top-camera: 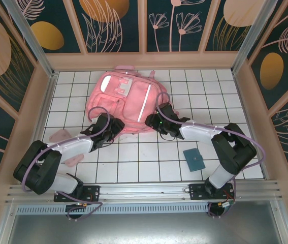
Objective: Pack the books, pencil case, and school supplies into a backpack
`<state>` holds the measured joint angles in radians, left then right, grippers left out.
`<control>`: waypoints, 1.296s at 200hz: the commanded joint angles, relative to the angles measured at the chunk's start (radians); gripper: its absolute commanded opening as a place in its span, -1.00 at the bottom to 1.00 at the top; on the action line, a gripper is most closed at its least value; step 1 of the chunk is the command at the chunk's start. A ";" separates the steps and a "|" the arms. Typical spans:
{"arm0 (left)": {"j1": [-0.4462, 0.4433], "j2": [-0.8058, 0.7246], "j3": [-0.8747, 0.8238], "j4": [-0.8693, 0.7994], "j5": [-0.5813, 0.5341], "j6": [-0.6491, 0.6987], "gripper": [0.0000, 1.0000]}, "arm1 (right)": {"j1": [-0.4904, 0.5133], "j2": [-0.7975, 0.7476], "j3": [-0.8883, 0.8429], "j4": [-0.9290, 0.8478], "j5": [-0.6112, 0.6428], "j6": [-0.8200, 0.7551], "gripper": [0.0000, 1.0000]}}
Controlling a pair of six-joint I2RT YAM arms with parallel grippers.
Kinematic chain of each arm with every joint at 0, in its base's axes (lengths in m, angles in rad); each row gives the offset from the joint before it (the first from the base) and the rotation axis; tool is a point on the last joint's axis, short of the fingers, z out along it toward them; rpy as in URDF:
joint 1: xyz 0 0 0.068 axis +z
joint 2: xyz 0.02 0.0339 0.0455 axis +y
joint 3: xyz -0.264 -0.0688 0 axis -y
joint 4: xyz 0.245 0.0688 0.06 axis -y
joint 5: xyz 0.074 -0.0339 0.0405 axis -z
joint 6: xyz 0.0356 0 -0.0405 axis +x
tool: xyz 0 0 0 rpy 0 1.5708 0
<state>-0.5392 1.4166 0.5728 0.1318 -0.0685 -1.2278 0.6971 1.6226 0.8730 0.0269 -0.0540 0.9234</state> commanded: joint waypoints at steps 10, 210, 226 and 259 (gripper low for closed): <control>0.001 -0.019 -0.037 0.024 -0.060 -0.099 0.11 | -0.010 0.021 0.034 0.033 -0.003 -0.002 0.08; 0.023 0.049 0.038 0.164 -0.093 -0.016 -0.95 | 0.011 -0.164 -0.033 -0.070 0.064 -0.150 0.11; 0.022 0.010 0.089 0.090 -0.104 0.033 -1.00 | 0.036 -0.195 -0.039 -0.088 0.065 -0.246 0.10; 0.022 -0.025 0.201 0.017 -0.081 0.127 -1.00 | 0.091 -0.193 0.006 -0.137 0.027 -0.392 0.08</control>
<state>-0.5217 1.4433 0.6590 0.1322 -0.1352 -1.2037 0.7509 1.4353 0.8501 -0.0463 -0.0185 0.6853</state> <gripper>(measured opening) 0.070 0.541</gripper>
